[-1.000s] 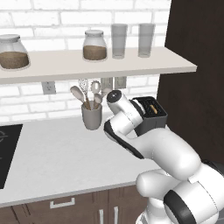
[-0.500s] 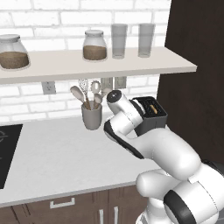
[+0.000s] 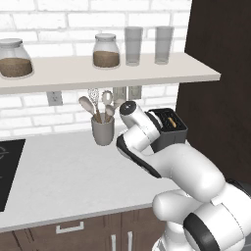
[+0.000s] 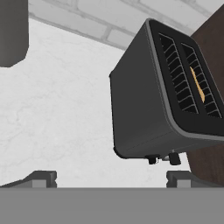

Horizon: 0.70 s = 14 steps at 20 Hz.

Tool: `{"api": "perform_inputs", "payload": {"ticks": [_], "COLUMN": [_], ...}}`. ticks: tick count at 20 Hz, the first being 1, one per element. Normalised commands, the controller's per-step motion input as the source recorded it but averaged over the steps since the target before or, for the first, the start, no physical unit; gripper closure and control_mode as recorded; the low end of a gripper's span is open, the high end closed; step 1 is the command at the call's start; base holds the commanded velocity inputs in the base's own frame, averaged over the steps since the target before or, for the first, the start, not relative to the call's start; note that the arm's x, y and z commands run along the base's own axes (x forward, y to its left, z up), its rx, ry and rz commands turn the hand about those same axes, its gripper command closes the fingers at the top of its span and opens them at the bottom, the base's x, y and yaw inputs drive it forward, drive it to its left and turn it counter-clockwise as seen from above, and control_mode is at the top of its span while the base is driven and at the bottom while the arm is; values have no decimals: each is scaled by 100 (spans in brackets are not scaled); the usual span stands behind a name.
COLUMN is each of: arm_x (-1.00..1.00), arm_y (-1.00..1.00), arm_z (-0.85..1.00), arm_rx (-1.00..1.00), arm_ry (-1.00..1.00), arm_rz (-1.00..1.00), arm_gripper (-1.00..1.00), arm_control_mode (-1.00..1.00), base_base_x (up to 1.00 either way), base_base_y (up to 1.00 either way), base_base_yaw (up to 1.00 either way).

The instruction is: Start the toaster. Once the lever pops up, take the bread to the plate on the dining counter.

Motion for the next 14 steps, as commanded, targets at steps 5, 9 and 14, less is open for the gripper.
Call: {"api": "perform_inputs", "payload": {"ticks": [5, 9, 14], "arm_x": [0, 0, 0], "arm_y": [0, 0, 0], "arm_z": [0, 0, 0], "arm_rx": [0, 0, 0], "arm_ry": [0, 0, 0], "arm_rz": [0, 0, 0], "arm_gripper": [-100, -100, -100], "arm_control_mode": [-100, -100, -100], "base_base_x": [0, 0, 0], "base_base_y": [0, 0, 0], "base_base_yaw": [0, 0, 0]}}
